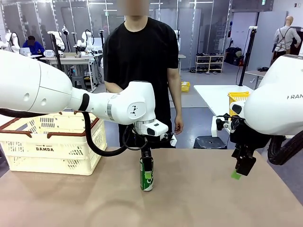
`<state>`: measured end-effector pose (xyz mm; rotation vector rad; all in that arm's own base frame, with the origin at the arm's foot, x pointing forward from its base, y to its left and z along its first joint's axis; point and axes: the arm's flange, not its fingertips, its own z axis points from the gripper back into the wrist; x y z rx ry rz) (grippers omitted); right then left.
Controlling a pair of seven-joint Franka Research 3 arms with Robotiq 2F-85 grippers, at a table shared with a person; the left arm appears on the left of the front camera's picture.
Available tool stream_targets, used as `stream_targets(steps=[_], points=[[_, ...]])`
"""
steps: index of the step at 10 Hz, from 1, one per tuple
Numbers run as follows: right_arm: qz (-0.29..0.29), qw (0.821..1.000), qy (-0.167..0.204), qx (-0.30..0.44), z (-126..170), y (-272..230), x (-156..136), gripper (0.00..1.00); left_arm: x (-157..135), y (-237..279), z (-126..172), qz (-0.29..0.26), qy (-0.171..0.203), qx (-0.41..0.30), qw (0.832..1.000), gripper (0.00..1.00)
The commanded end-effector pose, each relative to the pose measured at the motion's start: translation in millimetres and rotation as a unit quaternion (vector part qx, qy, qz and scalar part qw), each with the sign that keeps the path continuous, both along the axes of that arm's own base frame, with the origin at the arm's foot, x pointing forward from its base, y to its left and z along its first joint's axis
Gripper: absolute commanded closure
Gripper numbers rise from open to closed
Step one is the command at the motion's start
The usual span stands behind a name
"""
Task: Place the drinks into the Shopping basket.
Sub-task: Pick up one drink and place it into the Shopping basket.
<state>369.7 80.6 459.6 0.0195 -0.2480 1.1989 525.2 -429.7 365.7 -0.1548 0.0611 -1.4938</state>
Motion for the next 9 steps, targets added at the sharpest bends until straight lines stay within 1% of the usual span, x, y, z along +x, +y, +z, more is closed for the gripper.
stream_targets(steps=[1,2,3,4,5,6,7,9], points=[[-0.001,1.000,0.000,-0.004,1.1,-0.1,0.3,0.00,-5.5,6.2,-4.0,-0.012,0.008,-0.021,1.000,0.48],[-0.001,1.000,0.000,-0.004,1.1,-0.1,0.3,0.00,-6.8,4.7,-4.4,-0.014,0.011,-0.022,1.000,0.55],[-0.001,1.000,0.000,-0.004,1.1,-0.1,0.3,0.00,-8.2,2.9,-5.1,-0.018,0.012,-0.020,1.000,0.66],[-0.001,1.000,0.000,-0.004,1.1,-0.1,0.3,0.00,-8.9,1.8,-5.1,-0.019,0.011,-0.020,1.000,0.74],[-0.001,1.000,0.000,-0.004,1.1,-0.1,0.3,0.00,-8.8,1.2,-4.9,-0.017,0.012,-0.019,1.000,0.85],[-0.001,1.000,0.000,-0.004,1.1,-0.1,0.3,0.00,-8.5,1.4,-5.3,-0.011,0.006,-0.001,1.000,0.58],[-0.001,1.000,0.000,-0.004,1.1,-0.1,0.3,0.00,0.1,-0.4,1.0,-0.005,0.000,-0.004,1.000,0.58],[-0.001,1.000,0.000,-0.004,1.1,-0.1,0.3,0.00,0.1,-0.4,1.0,-0.005,0.000,-0.004,1.000,0.58]])
